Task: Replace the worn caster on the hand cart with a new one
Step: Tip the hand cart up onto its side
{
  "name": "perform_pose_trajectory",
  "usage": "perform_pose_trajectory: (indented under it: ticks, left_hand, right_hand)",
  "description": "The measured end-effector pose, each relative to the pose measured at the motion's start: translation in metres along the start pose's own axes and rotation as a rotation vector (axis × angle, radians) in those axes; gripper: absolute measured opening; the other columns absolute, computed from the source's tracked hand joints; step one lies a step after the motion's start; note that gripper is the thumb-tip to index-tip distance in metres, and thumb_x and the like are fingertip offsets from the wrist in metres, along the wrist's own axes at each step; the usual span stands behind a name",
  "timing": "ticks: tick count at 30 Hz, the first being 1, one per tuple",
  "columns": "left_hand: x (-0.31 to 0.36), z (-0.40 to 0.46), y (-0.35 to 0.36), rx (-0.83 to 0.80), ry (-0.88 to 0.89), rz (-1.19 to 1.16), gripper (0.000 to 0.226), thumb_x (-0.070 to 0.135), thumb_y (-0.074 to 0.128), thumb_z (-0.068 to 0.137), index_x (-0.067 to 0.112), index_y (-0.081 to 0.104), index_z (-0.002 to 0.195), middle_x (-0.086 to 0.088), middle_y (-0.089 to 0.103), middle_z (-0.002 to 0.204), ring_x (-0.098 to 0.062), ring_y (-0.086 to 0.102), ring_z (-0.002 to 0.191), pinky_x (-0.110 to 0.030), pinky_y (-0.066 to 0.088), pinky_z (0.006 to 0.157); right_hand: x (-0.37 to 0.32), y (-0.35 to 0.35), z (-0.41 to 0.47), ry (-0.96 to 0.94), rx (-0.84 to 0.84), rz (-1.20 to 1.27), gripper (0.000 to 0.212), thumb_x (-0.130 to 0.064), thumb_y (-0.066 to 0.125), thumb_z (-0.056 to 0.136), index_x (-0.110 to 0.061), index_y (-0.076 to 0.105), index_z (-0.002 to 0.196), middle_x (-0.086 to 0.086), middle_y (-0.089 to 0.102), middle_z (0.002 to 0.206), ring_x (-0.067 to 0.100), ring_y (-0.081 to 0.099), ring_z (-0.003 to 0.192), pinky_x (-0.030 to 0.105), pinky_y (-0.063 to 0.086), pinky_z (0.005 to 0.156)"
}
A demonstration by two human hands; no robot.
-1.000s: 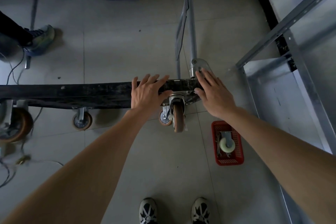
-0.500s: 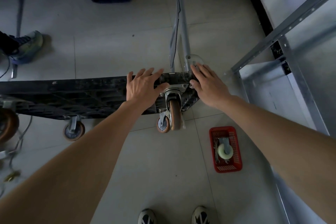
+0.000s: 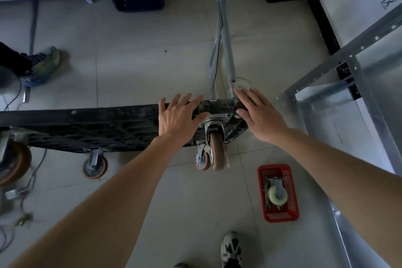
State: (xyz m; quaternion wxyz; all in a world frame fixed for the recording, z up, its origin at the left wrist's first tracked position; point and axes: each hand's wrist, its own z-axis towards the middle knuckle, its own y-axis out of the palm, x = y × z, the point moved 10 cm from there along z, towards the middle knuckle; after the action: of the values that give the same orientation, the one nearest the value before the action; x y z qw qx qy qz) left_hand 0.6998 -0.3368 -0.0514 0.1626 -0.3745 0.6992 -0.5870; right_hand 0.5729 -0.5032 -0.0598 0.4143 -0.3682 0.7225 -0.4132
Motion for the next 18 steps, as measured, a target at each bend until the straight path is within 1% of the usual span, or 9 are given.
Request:
perform_pose_trajectory:
  ticks: [2, 4, 7, 10, 13, 16, 18]
  left_hand:
    - [-0.001, 0.002, 0.002, -0.005, -0.003, -0.01, 0.066, 0.074, 0.027, 0.096, 0.046, 0.024, 0.156, 0.008, 0.031, 0.164, -0.022, 0.021, 0.153, -0.054, 0.01, 0.123]
    - [0.0, 0.005, 0.0, 0.004, -0.015, -0.017, 0.067, 0.075, 0.026, 0.095, 0.047, 0.023, 0.156, 0.008, 0.029, 0.164, -0.022, 0.019, 0.154, -0.054, 0.009, 0.124]
    - [0.0, 0.014, -0.003, 0.003, -0.031, -0.023, 0.068, 0.075, 0.025, 0.095, 0.047, 0.023, 0.156, 0.007, 0.027, 0.165, -0.022, 0.018, 0.155, -0.053, 0.008, 0.124]
    - [0.001, 0.014, -0.002, 0.034, -0.026, -0.013, 0.067, 0.075, 0.025, 0.095, 0.048, 0.023, 0.156, 0.008, 0.028, 0.165, -0.021, 0.02, 0.154, -0.052, 0.009, 0.124]
    - [0.0, 0.01, -0.003, 0.12, -0.012, -0.013, 0.067, 0.075, 0.025, 0.095, 0.046, 0.026, 0.156, 0.008, 0.032, 0.163, -0.021, 0.024, 0.152, -0.052, 0.011, 0.124]
    - [-0.001, 0.007, -0.002, 0.205, 0.011, -0.019, 0.065, 0.074, 0.026, 0.097, 0.044, 0.031, 0.155, 0.007, 0.036, 0.161, -0.021, 0.029, 0.151, -0.052, 0.014, 0.123]
    - [-0.002, 0.006, -0.002, 0.26, 0.024, -0.011, 0.064, 0.073, 0.025, 0.097, 0.044, 0.033, 0.154, 0.007, 0.038, 0.161, -0.021, 0.03, 0.15, -0.052, 0.015, 0.123]
  right_hand:
    - [0.002, -0.002, 0.004, -0.015, -0.017, 0.017, 0.061, -0.047, 0.022, 0.107, -0.031, 0.003, 0.163, -0.007, 0.01, 0.169, 0.019, 0.0, 0.157, 0.036, 0.002, 0.124]
    - [0.005, -0.005, 0.009, -0.027, -0.003, 0.008, 0.061, -0.047, 0.023, 0.107, -0.031, 0.004, 0.163, -0.007, 0.011, 0.169, 0.019, 0.001, 0.157, 0.035, 0.003, 0.124]
    - [0.007, -0.009, 0.02, -0.058, -0.006, 0.009, 0.06, -0.046, 0.025, 0.108, -0.03, 0.008, 0.163, -0.005, 0.016, 0.168, 0.021, 0.005, 0.156, 0.04, 0.008, 0.127]
    - [0.01, -0.007, 0.022, -0.058, 0.002, 0.012, 0.059, -0.047, 0.024, 0.107, -0.031, 0.01, 0.162, -0.005, 0.018, 0.167, 0.023, 0.007, 0.156, 0.044, 0.013, 0.127]
    - [0.01, -0.008, 0.02, -0.065, 0.045, 0.021, 0.06, -0.051, 0.021, 0.106, -0.033, 0.011, 0.162, -0.006, 0.02, 0.167, 0.023, 0.01, 0.155, 0.043, 0.014, 0.127]
    - [0.009, -0.008, 0.019, -0.062, 0.091, 0.034, 0.065, -0.059, 0.011, 0.101, -0.034, 0.013, 0.162, -0.006, 0.023, 0.166, 0.022, 0.013, 0.155, 0.045, 0.018, 0.126]
    - [0.011, -0.009, 0.018, -0.058, 0.145, 0.04, 0.066, -0.061, 0.01, 0.101, -0.036, 0.014, 0.161, -0.006, 0.026, 0.166, 0.021, 0.016, 0.154, 0.046, 0.022, 0.124]
